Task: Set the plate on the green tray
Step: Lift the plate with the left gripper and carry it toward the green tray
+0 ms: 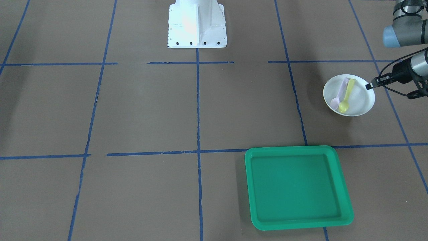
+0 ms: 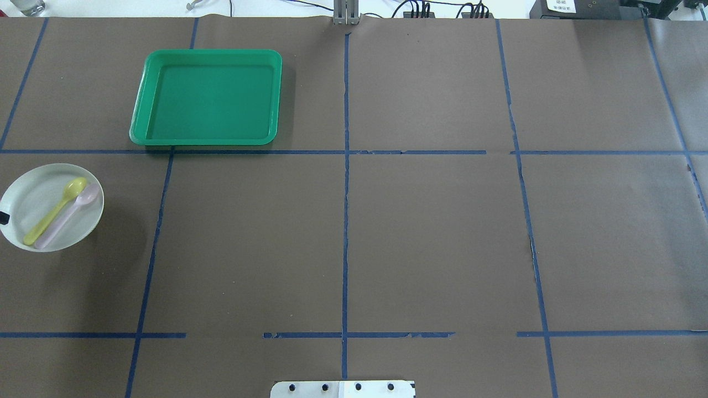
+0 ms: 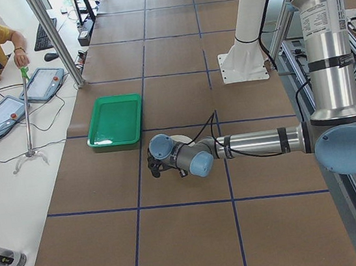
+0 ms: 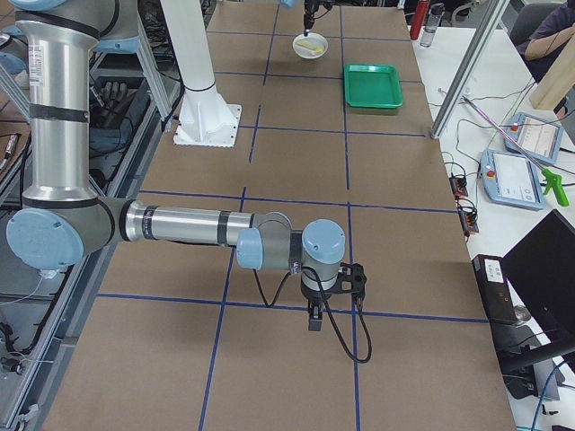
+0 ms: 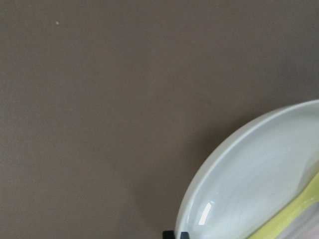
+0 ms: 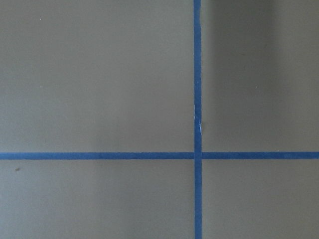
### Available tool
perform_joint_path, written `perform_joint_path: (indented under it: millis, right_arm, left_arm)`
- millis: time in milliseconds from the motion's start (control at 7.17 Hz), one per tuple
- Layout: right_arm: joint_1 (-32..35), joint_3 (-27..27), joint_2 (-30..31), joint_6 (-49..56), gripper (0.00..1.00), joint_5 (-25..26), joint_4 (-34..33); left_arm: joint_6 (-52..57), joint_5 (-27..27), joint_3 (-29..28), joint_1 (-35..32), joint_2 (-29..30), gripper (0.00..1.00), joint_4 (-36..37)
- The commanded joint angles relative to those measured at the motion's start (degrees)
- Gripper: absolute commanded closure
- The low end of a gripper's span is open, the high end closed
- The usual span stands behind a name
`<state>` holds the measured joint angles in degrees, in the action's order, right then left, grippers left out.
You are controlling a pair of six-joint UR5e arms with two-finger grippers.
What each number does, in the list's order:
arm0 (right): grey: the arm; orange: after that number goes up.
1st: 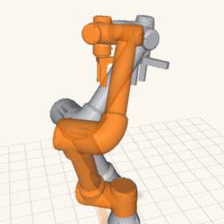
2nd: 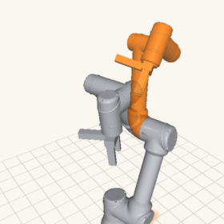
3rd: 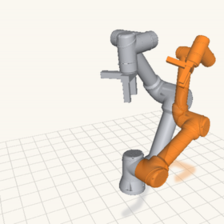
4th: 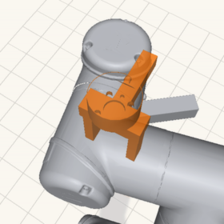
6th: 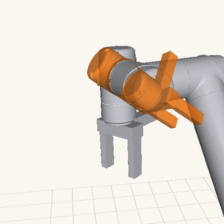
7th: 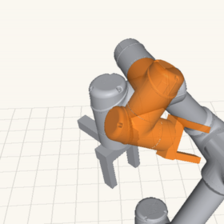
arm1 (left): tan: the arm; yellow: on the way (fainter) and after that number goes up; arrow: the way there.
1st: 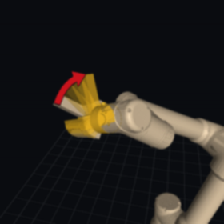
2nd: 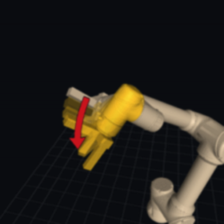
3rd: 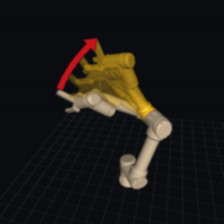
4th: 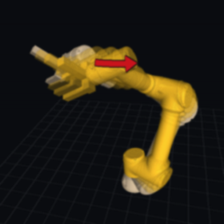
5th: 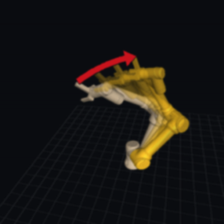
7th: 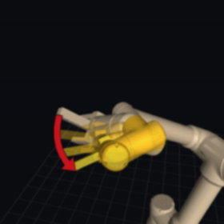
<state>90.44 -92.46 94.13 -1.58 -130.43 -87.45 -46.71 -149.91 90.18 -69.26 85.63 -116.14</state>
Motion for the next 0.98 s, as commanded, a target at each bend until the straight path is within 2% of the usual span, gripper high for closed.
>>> perform_joint_path:
  millis: [0, 279, 558, 698, 837]
  right_arm:
    - [0.00, 0.00, 0.00, 0.00, 0.00, 0.00, 0.00]
    - [0.00, 0.00, 0.00, 0.00, 0.00, 0.00, 0.00]
    - [0.00, 0.00, 0.00, 0.00, 0.00, 0.00, 0.00]
    - [0.00, 0.00, 0.00, 0.00, 0.00, 0.00, 0.00]
    - [0.00, 0.00, 0.00, 0.00, 0.00, 0.00, 0.00]
  left_arm:
    - [-3.72, -0.65, -1.31, -1.13, 7.15, 1.00, 4.84]
    - [-7.49, -0.56, -13.21, -1.66, 18.99, 1.00, 5.75]
    - [-15.37, -0.65, -17.99, -1.58, 25.43, 1.00, 4.97]
    - [-16.21, -0.65, -21.67, -1.40, 29.90, 1.00, 4.87]
    - [-16.82, -0.56, -27.71, -0.44, 35.43, 1.00, 4.79]
